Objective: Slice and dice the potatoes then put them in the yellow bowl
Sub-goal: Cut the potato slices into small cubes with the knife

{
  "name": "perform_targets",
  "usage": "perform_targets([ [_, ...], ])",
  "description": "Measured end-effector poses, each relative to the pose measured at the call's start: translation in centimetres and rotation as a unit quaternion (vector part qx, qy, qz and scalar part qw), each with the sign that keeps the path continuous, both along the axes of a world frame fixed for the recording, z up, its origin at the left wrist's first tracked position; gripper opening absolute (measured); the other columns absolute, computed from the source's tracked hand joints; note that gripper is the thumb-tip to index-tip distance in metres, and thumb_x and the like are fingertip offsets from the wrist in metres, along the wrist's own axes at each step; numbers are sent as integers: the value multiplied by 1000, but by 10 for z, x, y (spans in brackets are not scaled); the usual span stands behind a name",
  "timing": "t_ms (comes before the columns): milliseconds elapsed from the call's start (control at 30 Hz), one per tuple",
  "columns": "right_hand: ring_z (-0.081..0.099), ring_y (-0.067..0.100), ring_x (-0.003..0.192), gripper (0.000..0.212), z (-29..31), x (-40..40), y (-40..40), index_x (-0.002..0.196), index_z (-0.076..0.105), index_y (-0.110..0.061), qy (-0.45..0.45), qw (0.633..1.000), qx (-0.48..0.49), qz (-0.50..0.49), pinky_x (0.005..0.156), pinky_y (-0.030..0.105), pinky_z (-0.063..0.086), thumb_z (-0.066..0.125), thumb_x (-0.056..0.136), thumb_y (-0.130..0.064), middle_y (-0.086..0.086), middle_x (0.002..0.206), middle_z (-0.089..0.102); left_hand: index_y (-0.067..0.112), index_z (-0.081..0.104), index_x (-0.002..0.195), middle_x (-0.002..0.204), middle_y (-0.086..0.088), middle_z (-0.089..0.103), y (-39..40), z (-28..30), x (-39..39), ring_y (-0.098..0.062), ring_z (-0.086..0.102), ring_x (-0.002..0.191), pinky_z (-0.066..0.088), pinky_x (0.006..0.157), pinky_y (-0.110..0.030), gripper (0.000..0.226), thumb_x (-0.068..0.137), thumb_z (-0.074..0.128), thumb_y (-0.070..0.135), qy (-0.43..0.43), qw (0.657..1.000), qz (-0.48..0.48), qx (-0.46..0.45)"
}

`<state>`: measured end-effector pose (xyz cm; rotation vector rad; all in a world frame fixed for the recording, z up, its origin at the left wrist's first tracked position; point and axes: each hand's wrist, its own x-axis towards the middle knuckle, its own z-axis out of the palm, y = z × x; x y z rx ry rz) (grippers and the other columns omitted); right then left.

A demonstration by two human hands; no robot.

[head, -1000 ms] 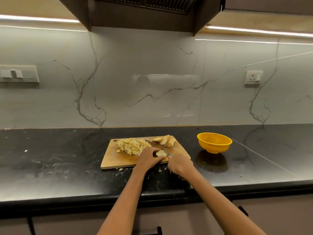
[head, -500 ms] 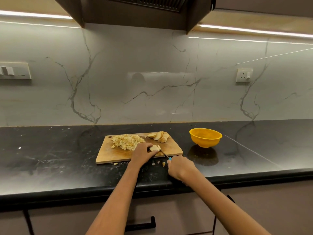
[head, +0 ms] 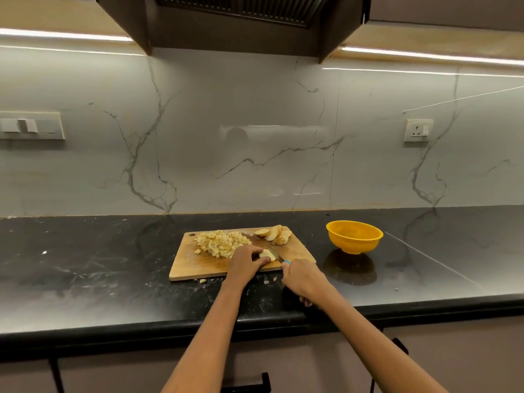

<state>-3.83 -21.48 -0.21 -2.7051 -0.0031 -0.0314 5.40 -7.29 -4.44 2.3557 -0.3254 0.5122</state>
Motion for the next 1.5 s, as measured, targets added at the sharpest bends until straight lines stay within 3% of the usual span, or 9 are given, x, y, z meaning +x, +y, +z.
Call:
perform_targets([
  [300, 49, 17, 45, 40, 4, 14, 14, 88, 54, 0, 44, 998, 10, -33, 39, 23, 41, 27, 104, -24, 7, 58, 50, 9, 65, 117, 119, -5, 65, 1, 1, 0, -17, 56, 111, 40, 91, -24, 43, 82, 69, 33, 0, 1000, -6, -3],
  [467, 50, 22, 60, 32, 14, 25, 27, 76, 51, -3, 44, 999, -26, -13, 56, 27, 41, 35, 100, -16, 10, 69, 53, 7, 65, 115, 116, -8, 66, 1, 4, -1, -18, 59, 107, 44, 92, -27, 40, 82, 69, 29, 7, 1000, -14, 5],
  [567, 59, 27, 85, 30, 14, 25, 28, 104, 58, 4, 65, 997, -45, 1, 57, 27, 41, 36, 100, -16, 17, 103, 64, 7, 64, 116, 116, -8, 66, 0, 5, -2, -18, 59, 107, 43, 90, -26, 41, 82, 69, 30, 8, 1000, -11, 5],
  [667, 59, 29, 108, 35, 11, 9, 20, 120, 56, 0, 52, 996, -69, 0, 79, 34, 48, 35, 101, -21, 16, 119, 60, 8, 63, 117, 118, -7, 64, 0, 6, -4, -17, 56, 109, 40, 89, -23, 42, 83, 69, 31, 8, 1000, -7, 4],
  [833, 59, 30, 109, 36, 13, -37, -2, 124, 54, -4, 62, 995, -75, 15, 78, 35, 51, 32, 102, -22, 14, 121, 58, 9, 63, 118, 120, -7, 63, 0, 5, -5, -18, 54, 112, 39, 92, -26, 42, 84, 67, 32, 17, 1000, -3, -2],
  [933, 58, 31, 109, 36, 23, -48, -9, 124, 53, -3, 46, 997, -65, 10, 92, 40, 50, 29, 103, -20, 16, 120, 59, 9, 64, 116, 118, -8, 64, 0, 4, -7, -19, 55, 111, 38, 93, -26, 38, 84, 68, 29, 13, 1000, 6, -15],
  [1100, 61, 33, 103, 42, 20, -29, -4, 115, 57, 1, -50, 998, -33, -4, 82, 39, 52, 24, 105, -22, 20, 110, 63, 7, 67, 109, 112, -8, 66, 0, 4, -8, -19, 55, 107, 32, 84, -17, 29, 85, 67, 23, 5, 999, 26, -36],
  [1267, 66, 29, 64, 48, 4, 0, 13, 78, 52, -2, 6, 1000, 17, -5, 48, 26, 48, 24, 105, -30, 10, 58, 54, 7, 68, 111, 113, -7, 67, 0, 4, -8, -18, 58, 107, 35, 88, -20, 31, 85, 67, 25, -4, 1000, 21, -22],
  [1500, 57, 20, 46, 47, -1, 19, 17, 74, 50, -3, 51, 998, 24, -27, 40, 23, 44, 27, 103, -31, 9, 59, 58, 7, 68, 111, 115, -8, 67, 2, 5, -5, -18, 58, 109, 36, 91, -21, 32, 84, 68, 25, -8, 1000, 17, -24],
])
